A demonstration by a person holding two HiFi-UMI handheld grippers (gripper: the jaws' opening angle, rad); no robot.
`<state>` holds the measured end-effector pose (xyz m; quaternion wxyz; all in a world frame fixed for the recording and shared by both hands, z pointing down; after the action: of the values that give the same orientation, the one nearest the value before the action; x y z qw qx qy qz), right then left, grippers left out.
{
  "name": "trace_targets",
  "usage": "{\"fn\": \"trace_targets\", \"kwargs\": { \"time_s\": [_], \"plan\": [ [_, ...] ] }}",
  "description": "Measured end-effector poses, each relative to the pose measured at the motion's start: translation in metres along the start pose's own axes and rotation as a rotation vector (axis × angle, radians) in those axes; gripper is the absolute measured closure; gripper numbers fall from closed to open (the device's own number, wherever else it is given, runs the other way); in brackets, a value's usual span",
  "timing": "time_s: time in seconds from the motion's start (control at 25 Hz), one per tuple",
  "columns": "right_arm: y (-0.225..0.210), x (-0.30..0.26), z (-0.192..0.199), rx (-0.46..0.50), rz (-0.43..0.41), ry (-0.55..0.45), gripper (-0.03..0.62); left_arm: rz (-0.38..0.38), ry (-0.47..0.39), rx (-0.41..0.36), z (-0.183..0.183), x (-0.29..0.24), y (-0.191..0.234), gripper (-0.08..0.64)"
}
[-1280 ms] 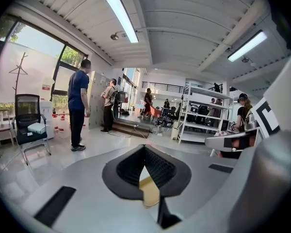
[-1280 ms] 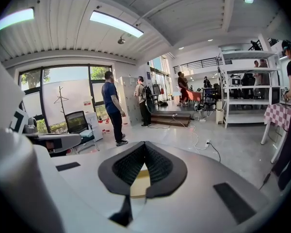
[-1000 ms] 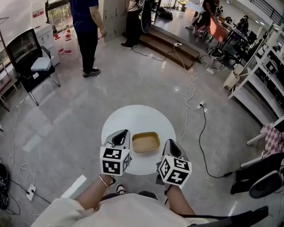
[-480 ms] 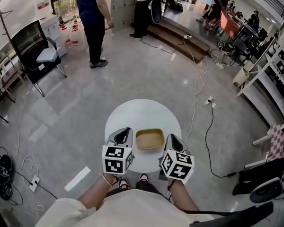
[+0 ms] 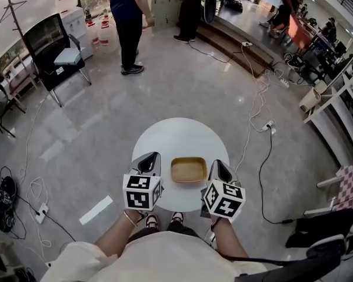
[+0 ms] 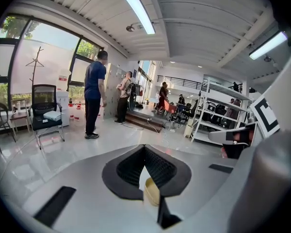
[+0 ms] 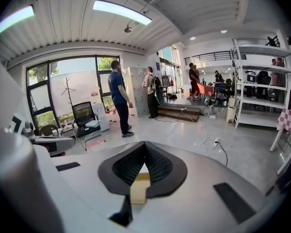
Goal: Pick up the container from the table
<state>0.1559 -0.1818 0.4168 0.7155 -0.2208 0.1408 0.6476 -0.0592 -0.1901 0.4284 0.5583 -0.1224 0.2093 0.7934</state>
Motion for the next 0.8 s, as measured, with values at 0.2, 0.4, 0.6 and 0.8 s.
{"fn": "trace_targets", "kwargs": {
  "time_s": [0.2, 0.4, 0.6, 0.8],
  "plan": [
    [-0.009, -0.003, 0.015, -0.009, -0.004, 0.046, 0.568, -0.014, 0.038, 0.011, 0.013, -0.005, -0.003, 0.545],
    [-0.015, -0.006, 0.028, -0.036, 0.001, 0.078, 0.568, -0.012, 0.072, -0.003, 0.022, -0.008, -0.009, 0.545],
    [-0.019, -0.010, 0.040, -0.046, -0.005, 0.106, 0.568, -0.017, 0.104, 0.002, 0.034, -0.013, -0.011, 0.545],
    [-0.027, -0.015, 0.057, -0.036, -0.005, 0.155, 0.568, -0.028, 0.138, 0.019, 0.050, -0.018, -0.012, 0.545]
  ]
}}
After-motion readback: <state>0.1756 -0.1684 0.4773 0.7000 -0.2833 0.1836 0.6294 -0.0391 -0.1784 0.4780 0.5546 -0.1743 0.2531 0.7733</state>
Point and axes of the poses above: the fingertips, and each gripper's own axes: x backward along the fingers, y to its left, z out of its underside, the point moved 3 cm from there along x, backward along the fingers
